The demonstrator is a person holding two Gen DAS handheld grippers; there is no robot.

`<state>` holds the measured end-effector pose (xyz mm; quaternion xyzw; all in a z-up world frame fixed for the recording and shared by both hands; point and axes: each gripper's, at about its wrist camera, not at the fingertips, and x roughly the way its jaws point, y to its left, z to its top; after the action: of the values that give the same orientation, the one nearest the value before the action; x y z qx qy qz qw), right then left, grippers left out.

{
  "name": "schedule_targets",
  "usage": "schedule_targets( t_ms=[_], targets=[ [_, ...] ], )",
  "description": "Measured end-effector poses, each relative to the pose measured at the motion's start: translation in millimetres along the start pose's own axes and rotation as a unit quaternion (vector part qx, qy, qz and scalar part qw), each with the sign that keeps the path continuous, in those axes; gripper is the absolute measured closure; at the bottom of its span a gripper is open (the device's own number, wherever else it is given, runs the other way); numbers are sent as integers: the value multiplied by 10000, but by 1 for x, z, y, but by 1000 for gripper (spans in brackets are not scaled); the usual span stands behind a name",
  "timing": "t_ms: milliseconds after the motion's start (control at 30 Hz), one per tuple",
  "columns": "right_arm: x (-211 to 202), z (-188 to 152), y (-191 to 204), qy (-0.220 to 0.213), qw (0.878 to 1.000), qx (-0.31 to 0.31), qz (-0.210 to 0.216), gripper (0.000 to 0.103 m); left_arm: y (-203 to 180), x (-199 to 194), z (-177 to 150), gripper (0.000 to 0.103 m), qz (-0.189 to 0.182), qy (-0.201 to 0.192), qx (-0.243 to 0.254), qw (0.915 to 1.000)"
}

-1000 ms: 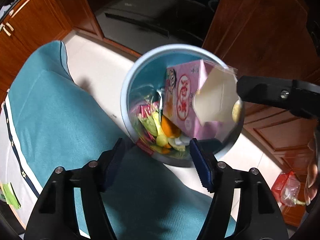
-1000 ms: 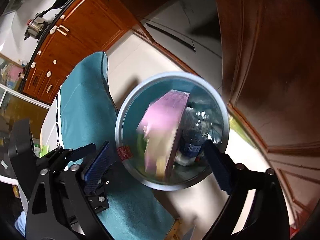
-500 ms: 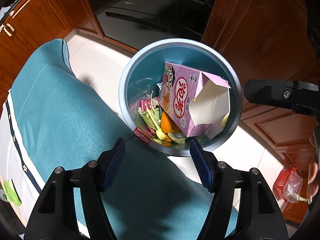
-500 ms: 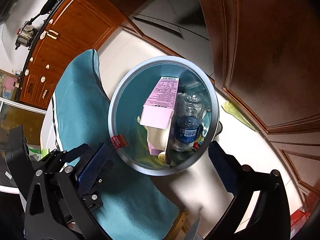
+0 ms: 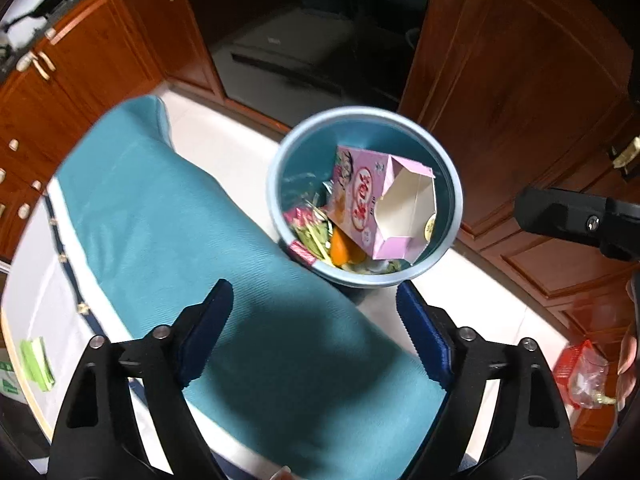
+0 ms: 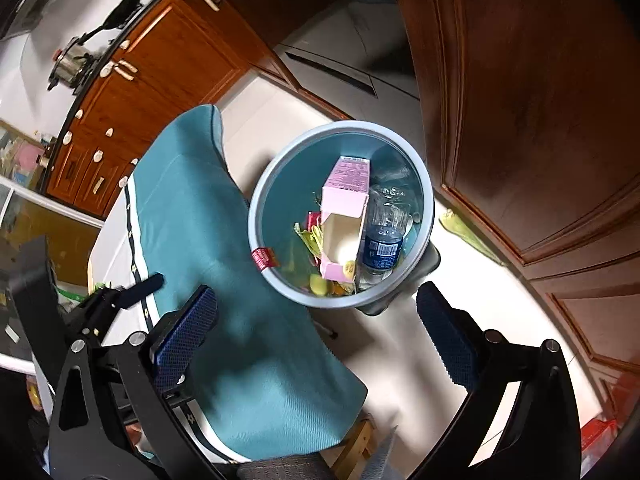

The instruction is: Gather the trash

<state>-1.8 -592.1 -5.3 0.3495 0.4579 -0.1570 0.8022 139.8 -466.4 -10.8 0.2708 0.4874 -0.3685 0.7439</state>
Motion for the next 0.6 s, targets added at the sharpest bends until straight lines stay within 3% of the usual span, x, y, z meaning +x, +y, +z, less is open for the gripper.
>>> schedule_targets(
  t_ms=[67,133,367,600],
  targets=[
    [-7,-8,9,-76,9997,-174,-127,7,3,-14,-9,18,43,-116,12,9999],
    [-14,-17,19,-135,9991,-344,-230,7,8,-26,-17,3,71,-234,-26,9997],
    [-43,-50,46,-355,9943,-889,-463,7,29,-59,-55,4,-13,-469,-267,9985],
    [-64,-81,57,-839,9835,-1063,-1203,7,38,-64,-82,4,-160,-532,-376,9977]
  ],
)
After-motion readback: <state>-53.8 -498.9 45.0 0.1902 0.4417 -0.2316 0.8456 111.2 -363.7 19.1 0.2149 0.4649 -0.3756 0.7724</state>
